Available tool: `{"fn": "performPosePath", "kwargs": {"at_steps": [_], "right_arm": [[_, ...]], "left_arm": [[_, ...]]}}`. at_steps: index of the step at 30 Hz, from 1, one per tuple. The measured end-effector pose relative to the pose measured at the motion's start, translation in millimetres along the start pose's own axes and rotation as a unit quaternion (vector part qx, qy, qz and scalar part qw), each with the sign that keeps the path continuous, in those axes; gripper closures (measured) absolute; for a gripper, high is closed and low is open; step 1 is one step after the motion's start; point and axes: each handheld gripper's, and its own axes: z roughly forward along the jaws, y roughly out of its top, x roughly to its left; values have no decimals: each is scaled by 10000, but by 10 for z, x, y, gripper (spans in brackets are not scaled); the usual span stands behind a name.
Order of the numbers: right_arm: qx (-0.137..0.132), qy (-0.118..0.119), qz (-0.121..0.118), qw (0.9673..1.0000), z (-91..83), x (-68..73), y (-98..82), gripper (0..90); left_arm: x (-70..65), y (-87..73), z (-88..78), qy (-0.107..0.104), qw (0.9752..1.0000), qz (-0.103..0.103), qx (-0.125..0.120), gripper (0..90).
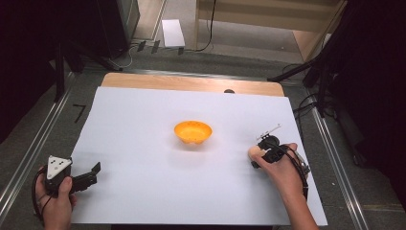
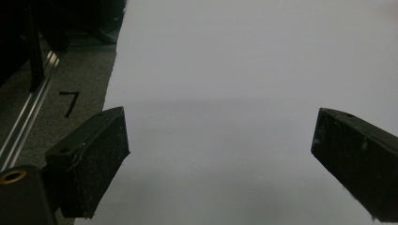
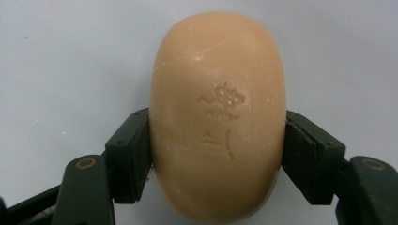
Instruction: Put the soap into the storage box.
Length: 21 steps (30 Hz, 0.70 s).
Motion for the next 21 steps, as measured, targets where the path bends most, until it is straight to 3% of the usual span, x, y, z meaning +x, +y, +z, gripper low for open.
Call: {"fn": "performPosePath", "kwargs": {"at_steps": [9,15,21], "right_arm": [[62,43,-89,9999,-8,-7,21,331],[57,5,-539,9985,-41,-28,17,332],[-40,204,-667,9976,-124,-112,20,332]], "left_arm": [[9,3,2,-29,10000,-47,20,50],[12,3,2,-32,10000,-48,23,50],[13,4,3,-28,10000,-54,29,50]]}}
